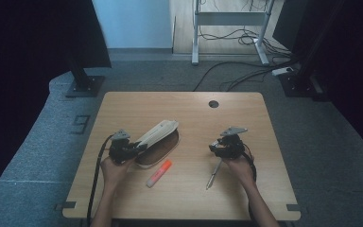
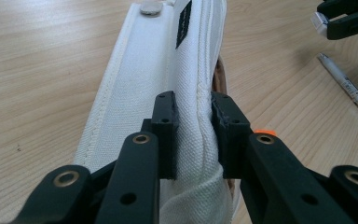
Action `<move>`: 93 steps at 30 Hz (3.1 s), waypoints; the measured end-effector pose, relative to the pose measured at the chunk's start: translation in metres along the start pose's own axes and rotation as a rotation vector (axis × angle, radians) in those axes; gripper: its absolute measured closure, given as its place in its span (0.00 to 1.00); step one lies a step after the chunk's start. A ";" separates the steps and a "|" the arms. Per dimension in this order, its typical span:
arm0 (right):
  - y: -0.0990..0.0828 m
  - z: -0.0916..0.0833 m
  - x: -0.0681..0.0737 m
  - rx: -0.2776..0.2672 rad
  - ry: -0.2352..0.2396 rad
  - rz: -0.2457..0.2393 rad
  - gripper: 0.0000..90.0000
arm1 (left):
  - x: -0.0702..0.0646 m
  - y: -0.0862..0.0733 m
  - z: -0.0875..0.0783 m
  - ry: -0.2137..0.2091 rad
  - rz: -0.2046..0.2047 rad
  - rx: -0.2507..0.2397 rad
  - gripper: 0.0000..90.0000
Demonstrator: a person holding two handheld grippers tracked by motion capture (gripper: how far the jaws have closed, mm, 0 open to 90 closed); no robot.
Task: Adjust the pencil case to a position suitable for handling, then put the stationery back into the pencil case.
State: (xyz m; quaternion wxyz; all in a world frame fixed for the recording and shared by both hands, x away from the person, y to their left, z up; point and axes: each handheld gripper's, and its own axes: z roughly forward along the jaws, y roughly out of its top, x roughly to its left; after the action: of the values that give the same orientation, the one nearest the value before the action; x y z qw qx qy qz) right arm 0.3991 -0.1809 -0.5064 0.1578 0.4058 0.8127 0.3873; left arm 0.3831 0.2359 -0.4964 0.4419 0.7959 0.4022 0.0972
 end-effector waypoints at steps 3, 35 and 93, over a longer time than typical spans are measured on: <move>0.004 0.006 0.002 -0.001 0.008 -0.005 0.53 | 0.000 0.000 0.000 -0.001 0.000 0.000 0.81; 0.042 0.048 0.027 -0.017 0.056 -0.057 0.53 | 0.001 0.000 -0.002 -0.011 -0.006 -0.007 0.81; 0.082 0.119 0.068 0.017 0.112 -0.155 0.53 | 0.001 -0.001 -0.004 -0.025 0.000 -0.015 0.80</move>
State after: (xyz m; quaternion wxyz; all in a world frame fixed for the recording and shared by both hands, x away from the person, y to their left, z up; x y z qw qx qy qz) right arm 0.4691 -0.0374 -0.5176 0.1385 0.3206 0.8524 0.3891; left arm 0.3814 0.2388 -0.4948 0.4527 0.7937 0.3961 0.0904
